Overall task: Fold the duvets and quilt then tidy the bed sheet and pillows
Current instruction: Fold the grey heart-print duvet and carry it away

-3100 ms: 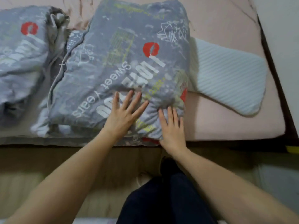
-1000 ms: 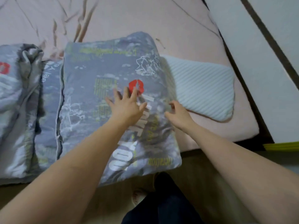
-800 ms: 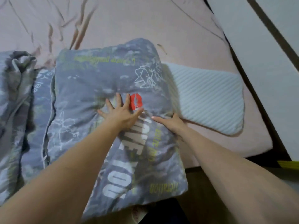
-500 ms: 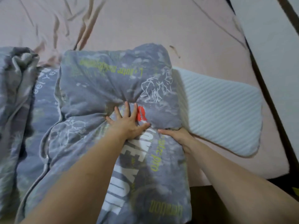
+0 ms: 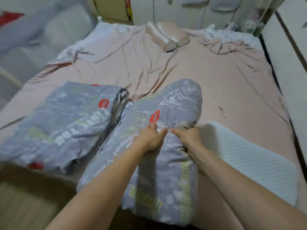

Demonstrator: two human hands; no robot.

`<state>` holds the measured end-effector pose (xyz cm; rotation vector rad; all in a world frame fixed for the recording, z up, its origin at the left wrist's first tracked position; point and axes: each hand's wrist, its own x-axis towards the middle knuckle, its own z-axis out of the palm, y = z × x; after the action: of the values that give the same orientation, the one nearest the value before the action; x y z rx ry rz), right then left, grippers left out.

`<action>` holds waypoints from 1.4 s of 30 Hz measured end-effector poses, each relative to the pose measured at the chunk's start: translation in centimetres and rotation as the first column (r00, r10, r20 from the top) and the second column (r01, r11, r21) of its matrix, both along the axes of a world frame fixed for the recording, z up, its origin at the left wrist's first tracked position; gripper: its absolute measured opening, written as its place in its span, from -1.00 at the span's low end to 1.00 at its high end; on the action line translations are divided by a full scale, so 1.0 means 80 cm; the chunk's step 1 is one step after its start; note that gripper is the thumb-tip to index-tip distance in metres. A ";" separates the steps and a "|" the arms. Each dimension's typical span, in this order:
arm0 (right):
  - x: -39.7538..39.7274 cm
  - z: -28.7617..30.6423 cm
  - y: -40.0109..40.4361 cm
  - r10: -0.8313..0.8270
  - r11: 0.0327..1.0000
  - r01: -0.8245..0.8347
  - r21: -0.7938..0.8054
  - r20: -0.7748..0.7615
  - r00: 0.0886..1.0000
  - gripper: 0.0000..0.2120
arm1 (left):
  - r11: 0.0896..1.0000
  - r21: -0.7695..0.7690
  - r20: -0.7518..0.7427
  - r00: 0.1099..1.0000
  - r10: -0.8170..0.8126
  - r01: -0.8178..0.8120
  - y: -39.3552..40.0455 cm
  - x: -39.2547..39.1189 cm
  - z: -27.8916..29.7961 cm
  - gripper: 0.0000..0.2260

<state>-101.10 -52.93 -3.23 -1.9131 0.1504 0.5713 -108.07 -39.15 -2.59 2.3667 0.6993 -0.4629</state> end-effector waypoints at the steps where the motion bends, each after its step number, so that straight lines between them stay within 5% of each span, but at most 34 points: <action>1: -0.002 0.024 0.019 0.024 1.000 -0.024 -0.018 0.030 0.999 -0.65 | 0.999 -0.023 0.037 0.999 0.027 -0.026 0.011 -0.009 0.020 -0.37; 6: -0.057 0.133 0.148 0.147 0.987 -0.156 0.030 0.210 0.967 -0.76 | 0.995 -0.094 0.189 0.980 0.059 -0.041 0.118 -0.075 0.122 -0.47; 12: -0.160 0.230 0.328 0.311 0.940 -0.341 0.016 0.373 0.874 -0.64 | 0.970 -0.224 0.296 0.941 0.163 -0.098 0.263 -0.194 0.225 -0.48; 18: -0.259 0.260 0.505 0.400 0.897 -0.440 -0.040 0.495 0.771 -0.87 | 0.784 -0.544 0.146 0.886 0.440 -0.299 0.432 -0.309 0.268 -0.37; 24: -0.274 0.271 0.623 0.390 0.915 -0.392 -0.094 0.452 0.802 -0.88 | 0.614 -0.737 0.145 0.819 0.554 -0.285 0.559 -0.330 0.253 -0.40; 29: -0.255 0.250 0.762 0.342 0.934 -0.354 -0.057 0.434 0.833 -0.76 | 0.606 -0.735 0.164 0.787 0.595 -0.305 0.672 -0.320 0.213 -0.48; 33: -0.274 0.223 0.881 0.436 0.897 -0.426 -0.117 0.390 0.811 -0.97 | 0.616 -0.648 0.085 0.761 0.644 -0.448 0.775 -0.344 0.197 -0.77; 36: -0.298 0.198 0.970 0.503 0.863 -0.479 -0.161 0.359 0.786 -0.86 | 0.601 -0.635 0.027 0.764 0.644 -0.484 0.849 -0.374 0.187 -0.77; 42: -0.346 0.148 1.130 0.554 0.830 -0.514 -0.216 0.423 0.717 -0.88 | 0.807 -0.321 0.104 0.829 0.550 -0.495 0.999 -0.414 0.143 -0.75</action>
<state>-128.75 37.45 8.62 -2.1220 -0.7398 0.4551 -141.16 40.77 8.82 1.8120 1.0750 -0.0750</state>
